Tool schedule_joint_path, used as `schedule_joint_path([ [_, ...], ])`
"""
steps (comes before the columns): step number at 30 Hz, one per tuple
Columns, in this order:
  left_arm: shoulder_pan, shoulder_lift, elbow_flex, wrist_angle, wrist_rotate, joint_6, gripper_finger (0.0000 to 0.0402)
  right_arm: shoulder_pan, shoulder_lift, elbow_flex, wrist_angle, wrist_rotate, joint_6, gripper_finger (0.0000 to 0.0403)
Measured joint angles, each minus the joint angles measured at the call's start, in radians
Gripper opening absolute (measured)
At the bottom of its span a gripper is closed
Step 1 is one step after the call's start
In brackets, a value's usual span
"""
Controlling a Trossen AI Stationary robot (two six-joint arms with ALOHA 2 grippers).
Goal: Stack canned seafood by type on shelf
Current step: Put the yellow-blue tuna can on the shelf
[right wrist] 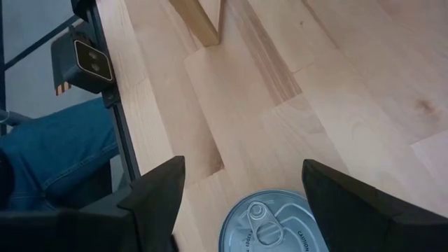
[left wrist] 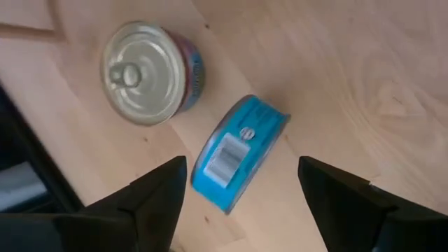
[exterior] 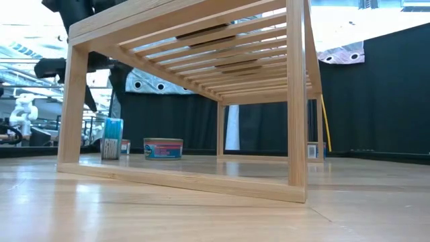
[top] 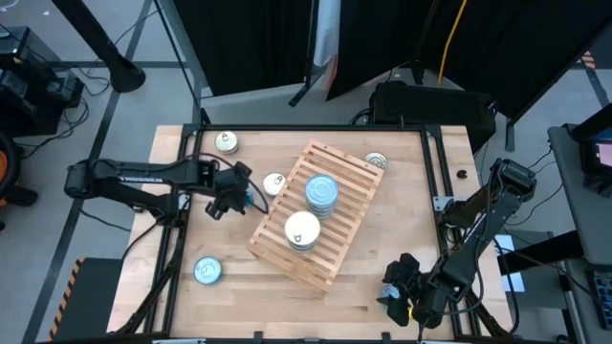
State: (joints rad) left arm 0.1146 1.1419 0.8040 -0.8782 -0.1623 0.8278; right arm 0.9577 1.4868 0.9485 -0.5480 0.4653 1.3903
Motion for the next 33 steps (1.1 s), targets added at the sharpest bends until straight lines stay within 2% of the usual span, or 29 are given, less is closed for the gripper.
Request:
schedule_joint_path([
  [5, 0.0, 0.084, 0.0, 0.017, -0.011, 0.065, 0.0283, 0.0, 0.0, 0.0, 0.006, -0.002, 0.0, 0.0279],
  [11, 0.005, 0.185, 0.002, 0.047, -0.09, 0.131, 0.0283, 0.0, 0.0, 0.0, 0.006, -0.002, 0.0, 0.0279],
  [15, 0.005, 0.225, -0.001, 0.087, -0.106, 0.156, 0.0282, 0.0, 0.0, 0.0, 0.007, -0.002, -0.012, 0.0279],
  [20, 0.011, 0.246, 0.0, 0.082, -0.116, 0.135, 0.0261, 0.0, 0.0, 0.0, 0.007, -0.002, -0.015, 0.0279],
  [26, 0.019, 0.229, 0.0, 0.057, -0.208, 0.07, 0.0236, 0.0, 0.0, 0.0, 0.007, -0.002, -0.015, 0.0279],
  [33, 0.082, 0.229, 0.0, 0.039, -0.189, -0.009, 0.0235, 0.0, 0.001, 0.0, 0.018, 0.0, -0.015, 0.0279],
])
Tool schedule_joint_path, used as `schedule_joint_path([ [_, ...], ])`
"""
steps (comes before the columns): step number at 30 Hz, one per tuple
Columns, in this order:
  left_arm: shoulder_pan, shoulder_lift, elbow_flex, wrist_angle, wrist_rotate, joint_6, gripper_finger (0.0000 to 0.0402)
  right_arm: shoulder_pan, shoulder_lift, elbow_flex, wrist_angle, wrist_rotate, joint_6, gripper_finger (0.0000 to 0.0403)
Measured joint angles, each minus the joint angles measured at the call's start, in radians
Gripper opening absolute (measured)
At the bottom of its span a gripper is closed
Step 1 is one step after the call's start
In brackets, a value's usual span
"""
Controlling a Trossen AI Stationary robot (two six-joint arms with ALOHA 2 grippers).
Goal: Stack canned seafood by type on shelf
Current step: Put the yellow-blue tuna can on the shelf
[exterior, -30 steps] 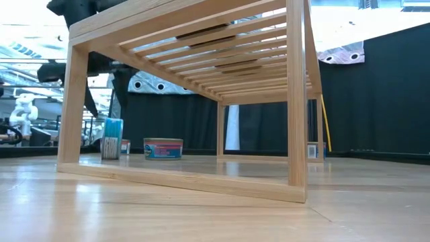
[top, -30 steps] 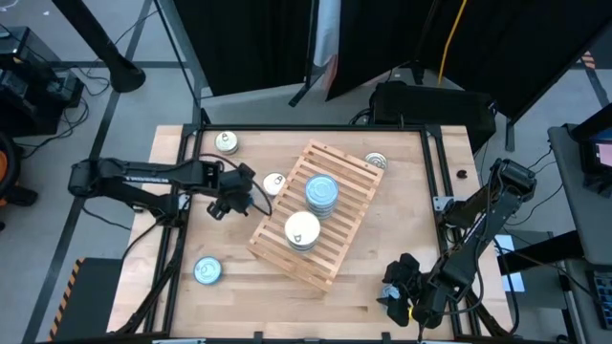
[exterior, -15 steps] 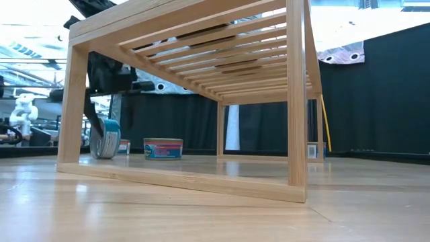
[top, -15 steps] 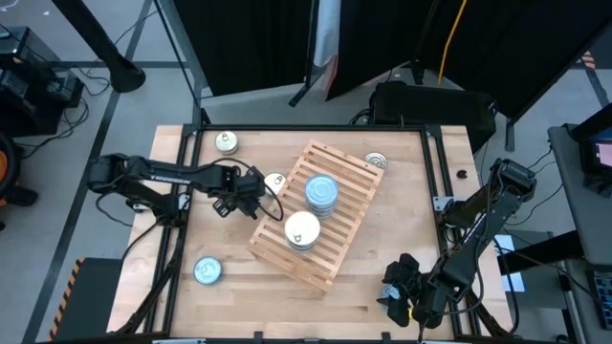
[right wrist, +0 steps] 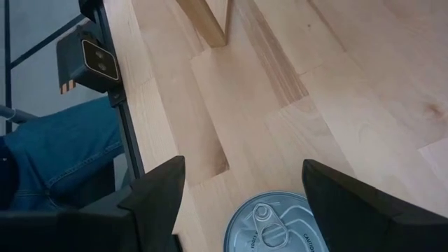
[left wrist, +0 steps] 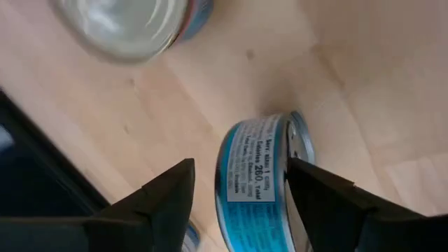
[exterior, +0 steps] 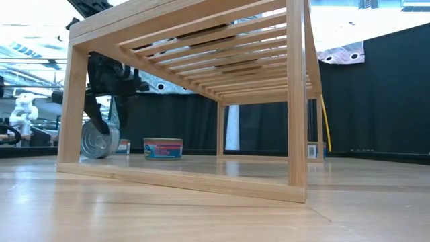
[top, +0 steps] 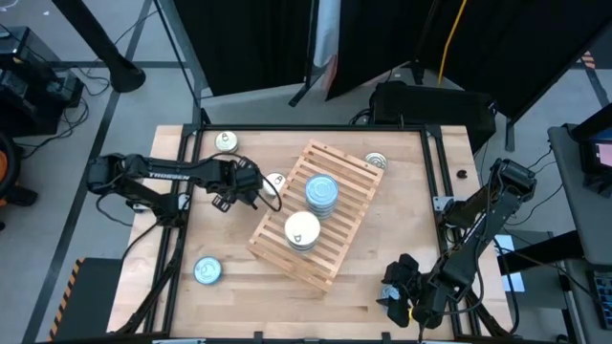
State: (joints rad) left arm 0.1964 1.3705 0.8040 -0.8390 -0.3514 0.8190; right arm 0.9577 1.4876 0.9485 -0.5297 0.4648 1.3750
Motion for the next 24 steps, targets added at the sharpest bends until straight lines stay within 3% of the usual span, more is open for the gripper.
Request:
schedule_joint_path([
  [6, 0.029, -0.013, 0.018, -0.016, -0.054, -0.258, 0.0242, 0.0, 0.0, 0.0, 0.002, 0.001, -0.008, 0.0279],
  [16, 0.104, -0.022, 0.02, -0.059, -0.072, -0.635, 0.0316, 0.0, 0.0, 0.0, 0.005, 0.002, -0.008, 0.0279],
  [24, 0.107, -0.022, 0.02, -0.131, -0.097, -1.205, 0.032, 0.0, 0.0, 0.0, 0.006, 0.009, -0.025, 0.0279],
])
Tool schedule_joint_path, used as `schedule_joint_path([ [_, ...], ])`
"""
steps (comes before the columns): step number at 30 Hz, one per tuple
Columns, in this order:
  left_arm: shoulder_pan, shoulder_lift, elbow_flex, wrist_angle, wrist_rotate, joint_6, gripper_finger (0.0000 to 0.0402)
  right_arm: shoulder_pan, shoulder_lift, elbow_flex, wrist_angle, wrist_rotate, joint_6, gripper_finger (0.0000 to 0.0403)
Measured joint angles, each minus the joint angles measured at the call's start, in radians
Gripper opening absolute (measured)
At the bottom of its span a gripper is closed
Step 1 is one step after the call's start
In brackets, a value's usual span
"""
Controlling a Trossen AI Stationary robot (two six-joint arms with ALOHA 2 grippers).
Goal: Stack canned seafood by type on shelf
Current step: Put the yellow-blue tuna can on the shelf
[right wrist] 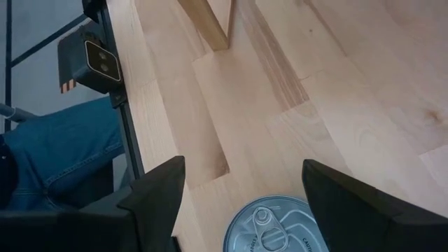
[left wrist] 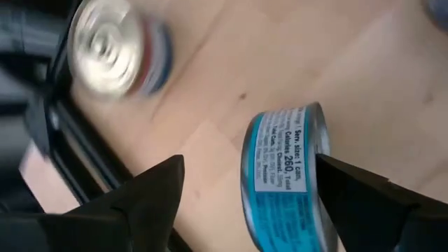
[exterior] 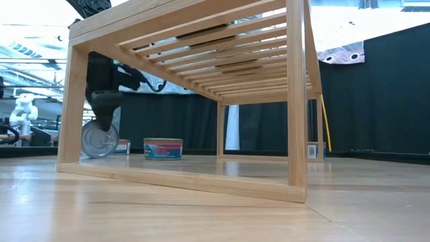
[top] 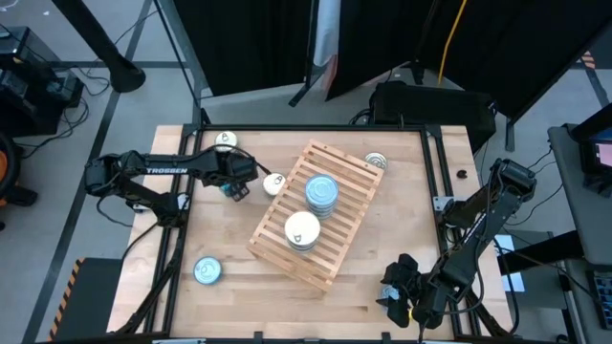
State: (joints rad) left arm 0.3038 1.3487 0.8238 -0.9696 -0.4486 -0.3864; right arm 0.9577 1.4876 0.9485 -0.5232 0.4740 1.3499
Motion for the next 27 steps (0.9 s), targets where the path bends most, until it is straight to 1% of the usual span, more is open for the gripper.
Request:
schedule_joint_path([
  [2, -0.007, 0.0, 0.0, -0.003, -0.028, -0.103, 0.032, 0.0, 0.0, 0.0, 0.0, 0.0, 0.004, 0.0279],
  [5, -0.018, 0.0, 0.0, -0.006, -0.054, -0.207, 0.032, 0.0, 0.0, 0.0, 0.001, -0.001, 0.016, 0.0279],
  [9, -0.032, 0.0, 0.0, -0.006, -0.001, -0.295, 0.032, 0.001, 0.0, 0.0, 0.013, -0.001, 0.01, 0.0279],
  [13, -0.039, 0.0, -0.01, -0.004, 0.004, -0.365, 0.032, 0.003, 0.0, 0.0, 0.032, -0.002, -0.006, 0.0279],
  [17, -0.039, 0.0, -0.048, 0.027, 0.013, -0.365, 0.0304, 0.019, 0.0, 0.0, 0.04, 0.0, -0.004, 0.0279],
  [23, -0.03, 0.001, -0.098, 0.167, 0.012, -0.263, 0.0257, 0.034, 0.0, 0.0, 0.041, 0.005, -0.001, 0.0279],
  [27, -0.02, 0.001, -0.105, 0.213, -0.002, -0.213, 0.0221, 0.033, 0.0, 0.0, 0.041, 0.023, -0.001, 0.0279],
])
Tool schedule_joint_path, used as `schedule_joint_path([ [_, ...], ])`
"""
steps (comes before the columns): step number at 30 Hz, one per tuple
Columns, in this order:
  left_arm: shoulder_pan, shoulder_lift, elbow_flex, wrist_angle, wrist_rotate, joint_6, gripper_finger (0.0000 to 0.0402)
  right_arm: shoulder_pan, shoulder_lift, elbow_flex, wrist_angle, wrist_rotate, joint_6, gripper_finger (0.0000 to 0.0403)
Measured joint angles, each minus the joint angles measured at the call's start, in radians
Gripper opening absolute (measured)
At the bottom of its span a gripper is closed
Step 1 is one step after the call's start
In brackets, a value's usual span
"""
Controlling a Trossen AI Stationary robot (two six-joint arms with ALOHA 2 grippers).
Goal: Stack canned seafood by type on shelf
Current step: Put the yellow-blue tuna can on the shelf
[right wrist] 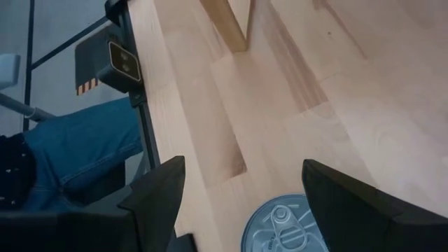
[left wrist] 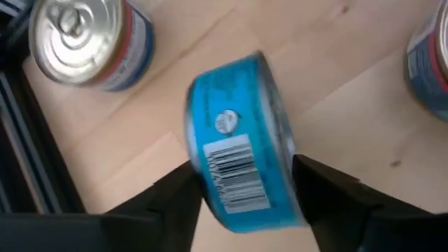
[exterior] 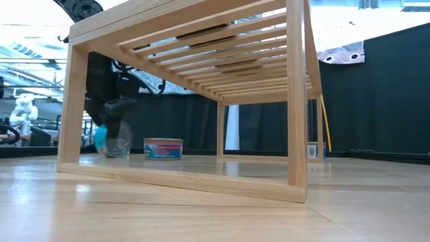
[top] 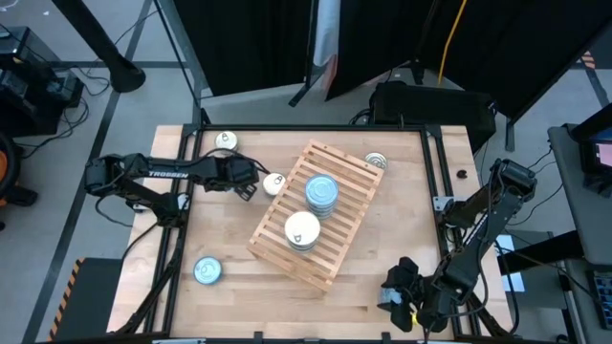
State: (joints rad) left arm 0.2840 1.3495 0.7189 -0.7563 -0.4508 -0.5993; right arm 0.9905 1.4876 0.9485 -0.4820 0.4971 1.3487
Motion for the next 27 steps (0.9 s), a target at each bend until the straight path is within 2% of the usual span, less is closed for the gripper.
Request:
schedule_joint_path([
  [6, 0.001, 0.0, 0.0, -0.021, -0.06, 0.061, 0.0143, 0.0, 0.0, 0.0, 0.0, 0.023, 0.0, 0.0279],
  [11, -0.008, -0.028, 0.012, -0.045, -0.067, 0.111, 0.0142, -0.001, 0.0, 0.0, 0.04, 0.061, -0.04, 0.0279],
  [15, -0.048, -0.114, 0.076, -0.106, -0.091, 0.151, 0.0145, -0.001, 0.0, 0.001, 0.188, 0.06, -0.135, 0.0279],
  [18, -0.082, -0.211, 0.159, -0.124, -0.085, 0.218, 0.0149, -0.001, 0.0, 0.031, 0.319, 0.059, -0.302, 0.0279],
  [23, -0.125, -0.36, 0.359, -0.063, 0.05, 0.38, 0.0151, -0.016, 0.0, 0.154, 0.422, 0.118, -0.75, 0.0279],
  [25, -0.128, -0.4, 0.433, 0.019, 0.135, 0.458, 0.0151, -0.029, 0.0, 0.22, 0.428, 0.188, -0.973, 0.0279],
  [27, -0.125, -0.433, 0.495, 0.116, 0.247, 0.52, 0.0152, -0.045, 0.0, 0.283, 0.43, 0.311, -1.134, 0.0279],
])
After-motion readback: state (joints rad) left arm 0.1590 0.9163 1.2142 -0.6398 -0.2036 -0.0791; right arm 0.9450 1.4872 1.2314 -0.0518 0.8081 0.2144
